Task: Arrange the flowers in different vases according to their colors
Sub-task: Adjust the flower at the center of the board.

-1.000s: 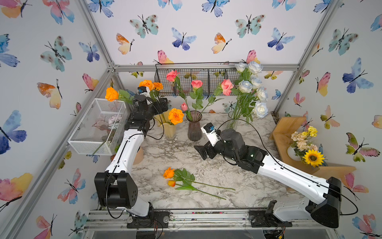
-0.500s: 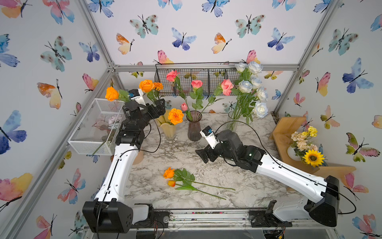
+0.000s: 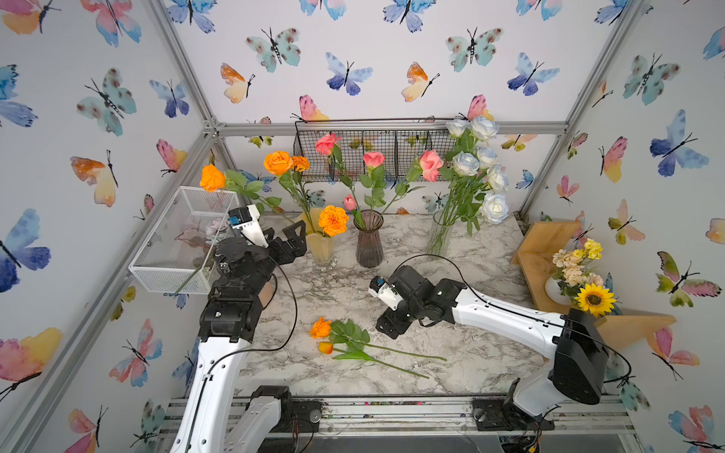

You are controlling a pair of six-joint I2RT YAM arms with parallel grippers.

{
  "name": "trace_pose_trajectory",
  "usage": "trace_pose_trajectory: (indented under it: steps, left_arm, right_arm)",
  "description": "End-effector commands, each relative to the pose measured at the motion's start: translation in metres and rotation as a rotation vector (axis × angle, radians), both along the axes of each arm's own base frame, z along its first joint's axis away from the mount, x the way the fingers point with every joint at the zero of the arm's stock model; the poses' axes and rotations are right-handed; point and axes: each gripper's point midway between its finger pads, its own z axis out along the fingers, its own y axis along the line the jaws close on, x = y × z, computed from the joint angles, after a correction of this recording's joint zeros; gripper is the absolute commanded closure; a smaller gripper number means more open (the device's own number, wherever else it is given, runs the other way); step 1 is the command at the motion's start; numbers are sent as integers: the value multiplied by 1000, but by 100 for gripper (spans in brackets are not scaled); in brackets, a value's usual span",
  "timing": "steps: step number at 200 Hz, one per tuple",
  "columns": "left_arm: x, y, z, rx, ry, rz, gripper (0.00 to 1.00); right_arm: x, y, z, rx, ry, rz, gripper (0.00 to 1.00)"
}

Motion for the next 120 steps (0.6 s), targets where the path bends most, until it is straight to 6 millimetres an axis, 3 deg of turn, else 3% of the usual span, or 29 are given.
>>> trace_pose_trajectory:
  steps: [1, 33, 47, 120]
  left_arm:
    - [-12, 6, -25, 41, 80, 29, 1]
    - [-25, 8, -47, 67, 132, 36, 1]
    - [-29, 11, -58, 81, 160, 56, 1]
    - [-48, 18, -87, 145, 213, 87, 1]
  right_arm:
    - [-9, -10, -25, -109, -5, 29, 25]
    - [-17, 1, -44, -176, -86, 77, 12]
    - [-19, 7, -50, -171, -107, 91, 1]
    - [-28, 37, -83, -254, -222, 157, 1]
